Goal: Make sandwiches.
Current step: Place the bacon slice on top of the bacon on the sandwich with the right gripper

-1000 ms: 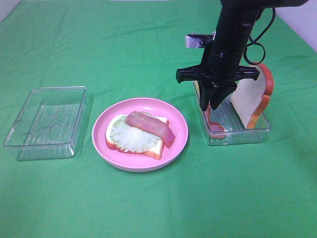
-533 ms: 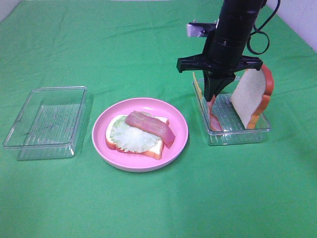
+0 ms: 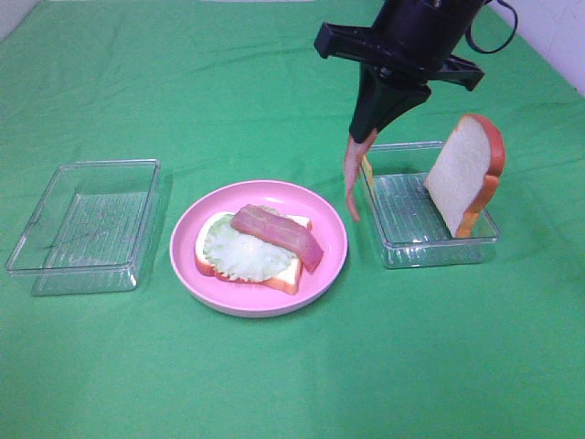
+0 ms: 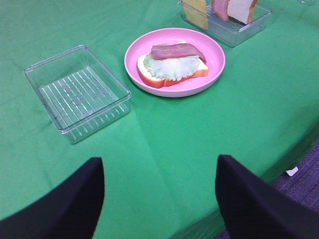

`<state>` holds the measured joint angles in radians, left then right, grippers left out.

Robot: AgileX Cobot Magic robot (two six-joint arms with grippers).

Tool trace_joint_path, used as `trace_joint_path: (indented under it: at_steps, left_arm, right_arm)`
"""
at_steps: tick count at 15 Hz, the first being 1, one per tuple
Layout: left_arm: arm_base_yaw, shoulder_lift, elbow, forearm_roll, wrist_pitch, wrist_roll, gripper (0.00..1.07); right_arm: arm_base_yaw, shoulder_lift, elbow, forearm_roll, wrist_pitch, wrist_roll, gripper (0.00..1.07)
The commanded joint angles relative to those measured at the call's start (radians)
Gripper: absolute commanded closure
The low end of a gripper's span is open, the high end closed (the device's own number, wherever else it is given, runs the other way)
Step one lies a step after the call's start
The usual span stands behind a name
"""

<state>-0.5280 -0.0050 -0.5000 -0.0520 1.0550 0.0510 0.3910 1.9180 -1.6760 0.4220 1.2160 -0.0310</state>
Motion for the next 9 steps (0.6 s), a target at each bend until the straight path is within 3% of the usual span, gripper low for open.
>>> trace_joint_path:
  at_steps: [1,3,6,9]
  left_arm:
    - [-0.002,-0.024,0.002,-0.003,-0.012,0.000,0.45]
    - [-0.002,-0.023,0.002,-0.003,-0.012,0.000,0.45]
    - [-0.002,-0.023,0.002,-0.003,-0.012,0.000,0.45]
    - [-0.002,-0.023,0.002,-0.003,-0.012,0.000,0.45]
  right_arm:
    - [0.013,0.017,-0.006,0.159,0.070,-0.092,1.07]
    - [0.069,0.069,-0.006,0.315,0.035,-0.193,1.07]
    - [0.141,0.141,-0.006,0.409,-0.079,-0.242,1.07]
    - [0.156,0.199,-0.006,0.509,-0.154,-0.302,1.07]
